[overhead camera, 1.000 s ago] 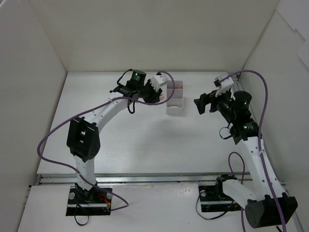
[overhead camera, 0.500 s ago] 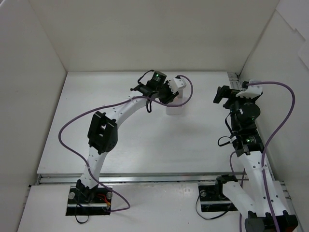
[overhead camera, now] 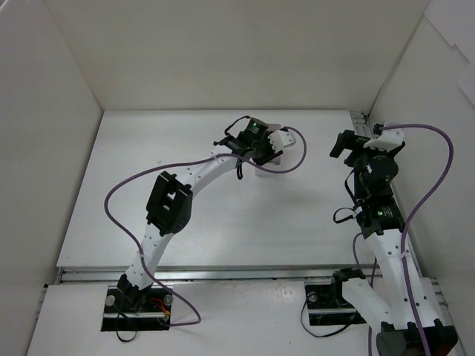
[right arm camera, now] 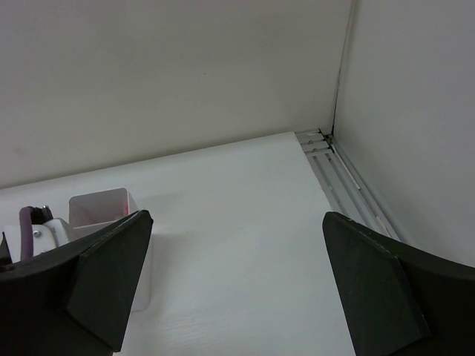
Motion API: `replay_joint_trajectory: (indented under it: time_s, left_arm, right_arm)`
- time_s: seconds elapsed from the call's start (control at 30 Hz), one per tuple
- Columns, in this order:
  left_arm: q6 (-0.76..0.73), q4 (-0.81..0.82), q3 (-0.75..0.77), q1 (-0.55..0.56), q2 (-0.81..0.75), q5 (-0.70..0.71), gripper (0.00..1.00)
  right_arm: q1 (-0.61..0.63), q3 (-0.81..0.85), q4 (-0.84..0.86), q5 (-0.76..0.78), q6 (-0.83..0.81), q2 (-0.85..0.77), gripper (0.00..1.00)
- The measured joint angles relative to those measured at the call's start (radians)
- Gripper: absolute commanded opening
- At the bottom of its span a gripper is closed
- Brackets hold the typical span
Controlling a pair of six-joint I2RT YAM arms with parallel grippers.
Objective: Sort the stationery into containers
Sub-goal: Place the stapler in the storage box, then reset both arms
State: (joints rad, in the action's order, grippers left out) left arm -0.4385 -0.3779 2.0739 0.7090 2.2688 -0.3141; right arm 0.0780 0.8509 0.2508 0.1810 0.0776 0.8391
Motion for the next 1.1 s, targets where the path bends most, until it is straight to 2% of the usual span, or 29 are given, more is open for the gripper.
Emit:
replay_joint_trajectory:
  time_s: [0.1,0.27,0.37,0.4,0.43,0.5,0.87,0.93,1.0,1.1]
  left_arm:
    - [-0.005,0.019,0.0,0.0,0.027,0.02,0.16]
    - [-0.01,0.047,0.0,0.003,0.06,0.053,0.17]
    - [-0.016,0.056,0.0,0.006,0.07,0.064,0.33]
    - [-0.017,0.057,0.0,0.008,0.069,0.065,0.51]
    - [-0.025,0.064,0.0,0.01,0.069,0.07,0.62]
    - [-0.017,0.082,0.0,0.014,0.061,0.07,0.74]
    - [-0.02,0.108,-0.03,0.023,0.037,0.082,0.77]
    - [-0.011,0.107,-0.031,0.023,0.015,0.068,0.81]
    - [0.003,0.107,-0.042,0.023,-0.021,0.049,0.97]
    - [0.041,0.112,-0.105,0.023,-0.129,0.019,1.0]
  right_arm:
    - [0.0,0.0,0.0,0.003,-0.002,0.0,0.98]
    - [0.0,0.0,0.0,0.006,-0.008,0.0,0.98]
    - [0.0,0.0,-0.001,0.006,-0.012,0.002,0.98]
    - [0.0,0.0,-0.001,0.006,-0.014,0.002,0.98]
    - [0.0,0.0,-0.001,0.006,-0.014,0.003,0.98]
    - [0.0,0.0,-0.001,0.006,-0.015,0.005,0.98]
    - [-0.001,0.0,-0.003,-0.013,-0.015,0.006,0.98]
    - [-0.001,0.0,-0.005,-0.014,-0.015,0.006,0.98]
    - [-0.001,0.0,-0.01,-0.019,-0.015,0.005,0.98]
    - [-0.001,0.002,-0.02,-0.032,-0.015,0.002,0.98]
